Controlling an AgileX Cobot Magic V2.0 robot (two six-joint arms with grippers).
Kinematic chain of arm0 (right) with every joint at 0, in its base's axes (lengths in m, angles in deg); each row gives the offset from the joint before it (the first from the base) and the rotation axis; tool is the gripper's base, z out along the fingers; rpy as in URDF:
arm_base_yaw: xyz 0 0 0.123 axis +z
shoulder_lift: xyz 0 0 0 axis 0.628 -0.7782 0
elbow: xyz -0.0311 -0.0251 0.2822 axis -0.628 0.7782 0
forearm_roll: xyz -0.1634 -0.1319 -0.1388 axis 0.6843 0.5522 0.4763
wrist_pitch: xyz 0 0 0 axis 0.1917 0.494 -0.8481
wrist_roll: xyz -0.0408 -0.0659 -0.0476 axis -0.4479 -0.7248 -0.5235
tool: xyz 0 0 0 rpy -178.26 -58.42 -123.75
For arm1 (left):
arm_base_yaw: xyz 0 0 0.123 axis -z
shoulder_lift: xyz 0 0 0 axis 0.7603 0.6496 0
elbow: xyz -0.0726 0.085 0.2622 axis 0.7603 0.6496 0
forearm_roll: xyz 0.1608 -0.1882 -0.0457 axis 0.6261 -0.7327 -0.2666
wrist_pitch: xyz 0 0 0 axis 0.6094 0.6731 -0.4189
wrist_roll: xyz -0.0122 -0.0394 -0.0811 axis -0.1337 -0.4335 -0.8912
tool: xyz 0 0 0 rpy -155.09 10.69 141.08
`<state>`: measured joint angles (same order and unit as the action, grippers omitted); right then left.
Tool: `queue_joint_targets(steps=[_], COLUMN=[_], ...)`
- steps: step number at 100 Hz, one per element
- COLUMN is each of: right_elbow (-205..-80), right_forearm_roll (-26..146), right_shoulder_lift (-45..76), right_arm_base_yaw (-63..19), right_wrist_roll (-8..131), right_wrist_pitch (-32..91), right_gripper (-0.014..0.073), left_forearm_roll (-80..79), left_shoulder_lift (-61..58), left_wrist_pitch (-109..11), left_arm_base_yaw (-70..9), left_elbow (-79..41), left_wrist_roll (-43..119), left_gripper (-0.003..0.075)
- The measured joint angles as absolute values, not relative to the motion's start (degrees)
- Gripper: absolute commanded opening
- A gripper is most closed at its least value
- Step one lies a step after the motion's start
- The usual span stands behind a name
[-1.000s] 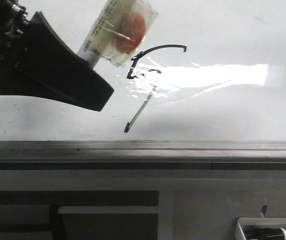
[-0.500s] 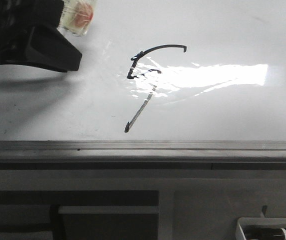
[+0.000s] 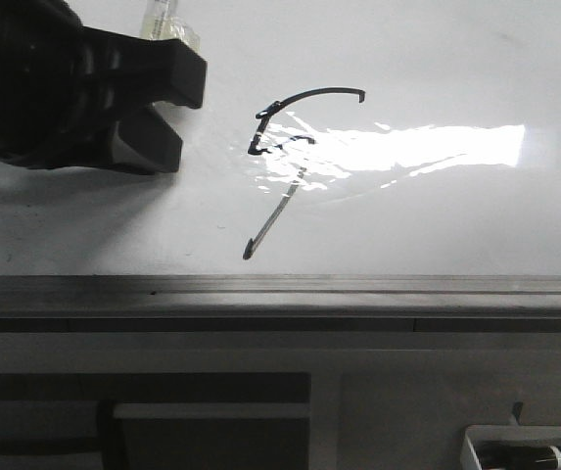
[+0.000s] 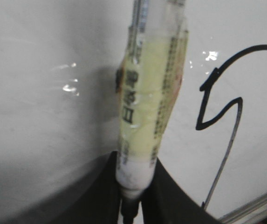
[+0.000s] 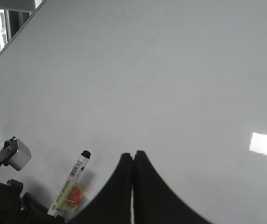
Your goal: Write number 5 on whiteboard
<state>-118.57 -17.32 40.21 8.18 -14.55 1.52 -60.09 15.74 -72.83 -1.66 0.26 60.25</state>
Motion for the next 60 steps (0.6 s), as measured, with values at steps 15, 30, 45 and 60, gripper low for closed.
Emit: queue_joint_targets(steps=[15,30,45,60], right_elbow=[-118.6,-118.6,-118.6,-118.6], right_forearm_roll=[-17.4,-17.8,-18.2,-18.9], right_shoulder_lift=[40.2,40.2,40.2,40.2], right_arm_base_yaw=[8.2,8.2,8.2,8.2], right_wrist_roll=[-14.5,-14.5,-14.5,-14.5], right_wrist_pitch=[1.3,1.3,1.3,1.3], right_gripper=[-0.0064,-0.0064,-0.0064,-0.0064], left_forearm_roll=[-66.2,-69.0,-69.6,-69.8], left_shoulder_lift=[18.4,20.1,20.7,20.7], left_wrist_pitch=[-72.4,-71.0,-70.3,-70.0], left_arm_base_yaw=[-0.6,-0.3,-0.1,-0.1], left_elbow=[-0.1,-0.7,-0.8,-0.8], left_wrist_roll=[58.1,57.6,57.6,57.6], left_gripper=[-0.002,-0.002,-0.002,0.0])
